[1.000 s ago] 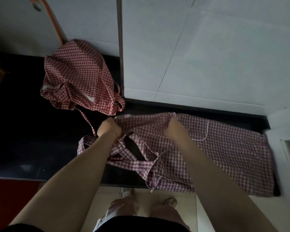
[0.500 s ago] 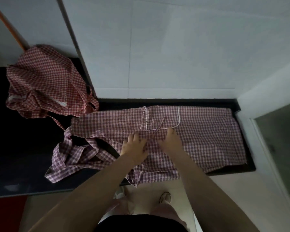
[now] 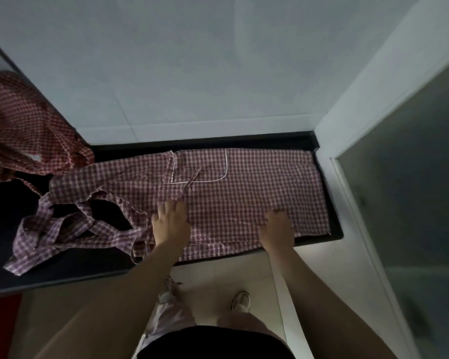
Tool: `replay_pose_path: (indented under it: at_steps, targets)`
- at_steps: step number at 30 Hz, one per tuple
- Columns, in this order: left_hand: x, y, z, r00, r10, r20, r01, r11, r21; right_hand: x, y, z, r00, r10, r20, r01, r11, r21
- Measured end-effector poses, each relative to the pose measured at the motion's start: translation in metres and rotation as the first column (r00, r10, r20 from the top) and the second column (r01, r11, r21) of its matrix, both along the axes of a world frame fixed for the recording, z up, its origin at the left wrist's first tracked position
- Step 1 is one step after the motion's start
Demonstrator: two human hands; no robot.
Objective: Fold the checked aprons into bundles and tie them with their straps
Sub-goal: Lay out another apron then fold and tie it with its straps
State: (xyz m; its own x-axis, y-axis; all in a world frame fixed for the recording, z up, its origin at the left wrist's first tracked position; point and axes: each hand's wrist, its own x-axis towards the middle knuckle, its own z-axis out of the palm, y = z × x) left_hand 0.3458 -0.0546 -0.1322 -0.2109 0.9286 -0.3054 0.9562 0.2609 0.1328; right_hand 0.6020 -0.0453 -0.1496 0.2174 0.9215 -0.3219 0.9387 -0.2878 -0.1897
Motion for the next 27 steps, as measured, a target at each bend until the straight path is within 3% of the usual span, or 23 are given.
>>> replay_pose_path:
  at_steps: [4, 6, 8, 10, 13, 16, 18, 20, 24, 26, 27]
  targets:
    - [0.030, -0.056, -0.017, 1.000, 0.014, 0.027, -0.015, 1.000, 0.012, 0.036, -0.010, -0.002, 1.000, 0.021, -0.014, -0.020, 0.997, 0.078]
    - [0.045, -0.072, -0.020, 0.978, 0.202, 0.047, -0.203, 0.979, 0.008, 0.054, -0.014, -0.001, 0.998, -0.051, -0.044, 0.055, 0.993, 0.108]
    - [0.049, -0.074, -0.016, 0.889, 0.436, 0.141, -0.432, 0.900, -0.060, 0.065, -0.013, 0.000, 0.950, -0.268, -0.160, 0.276, 0.960, 0.033]
    - [0.056, -0.072, -0.006, 0.699, 0.668, 0.256, -0.656, 0.741, -0.144, 0.076, -0.014, 0.001, 0.814, -0.465, -0.348, 0.425, 0.885, -0.190]
    - [0.055, -0.070, -0.008, 0.311, 0.863, 0.398, -0.797, 0.465, -0.386, 0.083, -0.018, 0.006, 0.551, -0.665, -0.504, 0.501, 0.747, -0.438]
    - [0.046, -0.063, -0.027, -0.230, 0.795, 0.561, -0.804, 0.170, -0.570, 0.084, -0.020, 0.001, 0.287, -0.746, -0.601, 0.539, 0.644, -0.543]
    - [0.044, -0.058, -0.036, -0.390, 0.699, 0.600, -0.762, 0.121, -0.636, 0.084, -0.019, 0.000, 0.133, -0.758, -0.638, 0.519, 0.602, -0.607]
    - [0.044, -0.052, -0.033, -0.465, 0.620, 0.632, -0.729, 0.136, -0.671, 0.084, -0.018, 0.002, -0.016, -0.762, -0.647, 0.530, 0.542, -0.652]
    - [0.034, -0.046, -0.030, -0.479, 0.607, 0.634, -0.724, 0.136, -0.677, 0.080, -0.019, 0.007, -0.345, -0.712, -0.612, 0.549, 0.376, -0.747]
    - [0.024, -0.050, -0.038, -0.435, 0.677, 0.593, -0.735, 0.113, -0.669, 0.079, -0.018, 0.008, -0.418, -0.700, -0.579, 0.542, 0.319, -0.777]
    - [0.021, -0.052, -0.039, -0.408, 0.711, 0.572, -0.738, 0.112, -0.665, 0.079, -0.017, 0.009, -0.408, -0.721, -0.560, 0.556, 0.291, -0.779]
